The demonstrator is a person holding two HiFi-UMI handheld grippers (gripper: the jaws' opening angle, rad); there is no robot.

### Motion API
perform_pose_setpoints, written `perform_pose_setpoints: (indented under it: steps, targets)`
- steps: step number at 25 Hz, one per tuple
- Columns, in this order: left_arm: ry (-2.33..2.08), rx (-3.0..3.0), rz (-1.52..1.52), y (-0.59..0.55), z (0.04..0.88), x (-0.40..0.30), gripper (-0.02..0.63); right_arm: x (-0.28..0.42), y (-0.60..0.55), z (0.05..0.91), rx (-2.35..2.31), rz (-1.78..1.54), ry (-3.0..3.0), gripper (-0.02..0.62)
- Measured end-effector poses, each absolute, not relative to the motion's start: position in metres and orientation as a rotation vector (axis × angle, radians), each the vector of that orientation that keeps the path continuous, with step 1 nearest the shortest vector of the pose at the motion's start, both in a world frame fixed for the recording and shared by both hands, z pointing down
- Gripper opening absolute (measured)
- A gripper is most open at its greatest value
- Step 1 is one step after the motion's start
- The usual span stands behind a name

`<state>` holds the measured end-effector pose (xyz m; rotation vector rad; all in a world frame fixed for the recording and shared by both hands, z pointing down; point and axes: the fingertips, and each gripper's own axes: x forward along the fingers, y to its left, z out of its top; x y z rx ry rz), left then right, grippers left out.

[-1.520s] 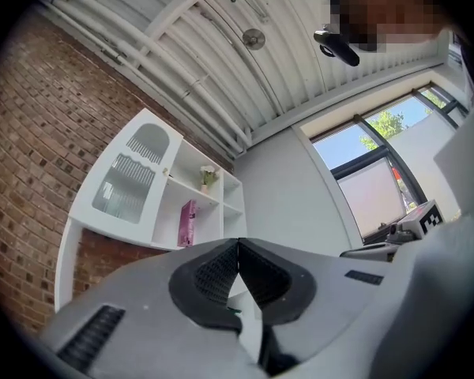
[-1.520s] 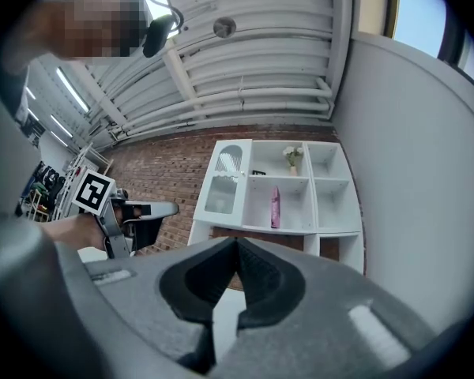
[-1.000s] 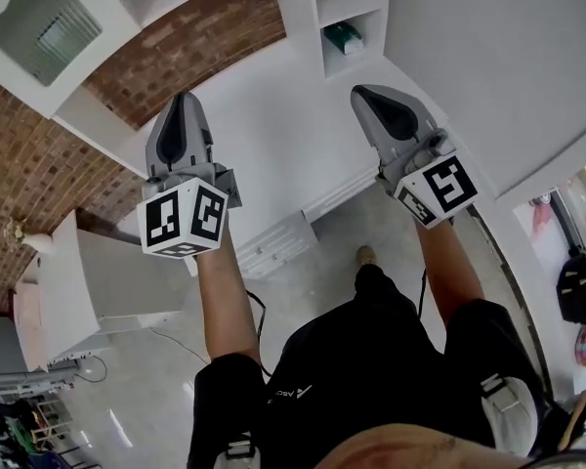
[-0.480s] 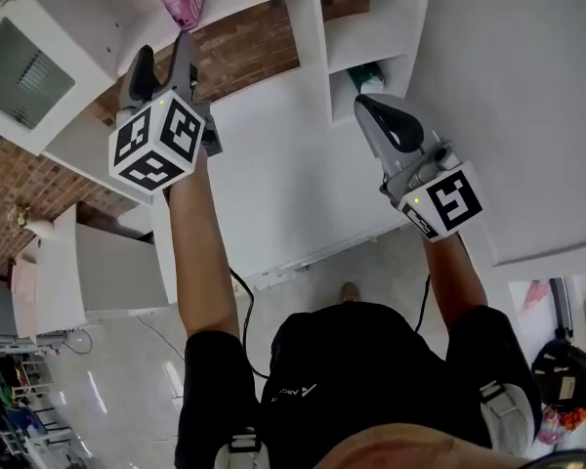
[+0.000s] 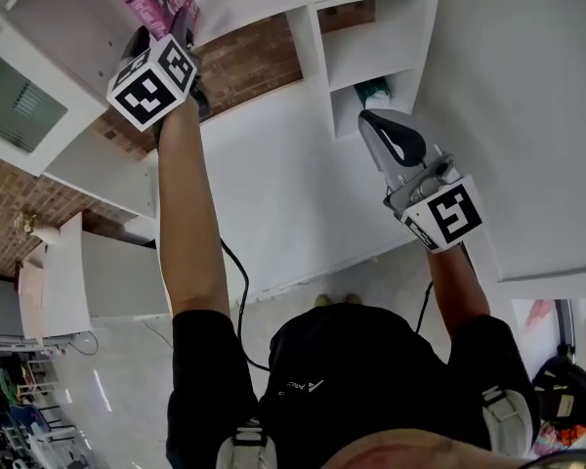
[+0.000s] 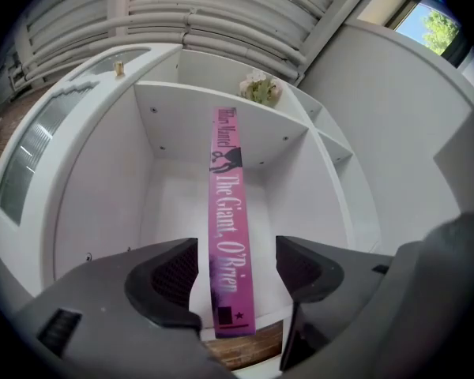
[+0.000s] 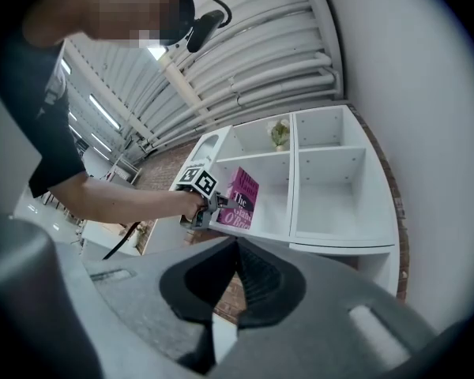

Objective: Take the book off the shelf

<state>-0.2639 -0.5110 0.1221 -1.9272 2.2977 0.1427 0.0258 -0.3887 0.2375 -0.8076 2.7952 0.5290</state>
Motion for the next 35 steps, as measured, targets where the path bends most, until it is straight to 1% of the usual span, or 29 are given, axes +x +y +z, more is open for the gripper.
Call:
perform_pose_setpoints:
  steps: [6, 7, 11, 21, 28, 35]
  targets:
    - [2.336, -1.944, 0.063, -0.540, 0.129, -0.266, 0.299, 0.028, -0.397, 0.235, -0.814, 0.541, 2.776, 0.002]
    - [2.346, -1.935, 0.054, -0.541, 0.129, -0.267, 0.280, 0.028, -0.398, 0.235, -0.816, 0.543, 2.772, 0.002]
    - [2.370, -1.903, 0.053, -0.541, 0.129, -0.275, 0.149, 0.028, -0.400, 0.235, -0.820, 0.537, 2.760, 0.002]
    - [2.314, -1.853, 0.136, -0.510, 0.122, -0.274, 0.130, 0.023, -0.396, 0.239, -0.823, 0.494, 2.765, 0.002]
    - [2.157, -1.911, 0.188, -0.462, 0.121, -0.250, 0.130, 0.016, -0.394, 0.240, -0.830, 0.453, 2.752, 0.002]
    - [2.017, -1.974, 0.246, -0.396, 0.144, -0.230, 0.130, 0.012, -0.384, 0.245, -0.852, 0.388, 2.715, 0.002]
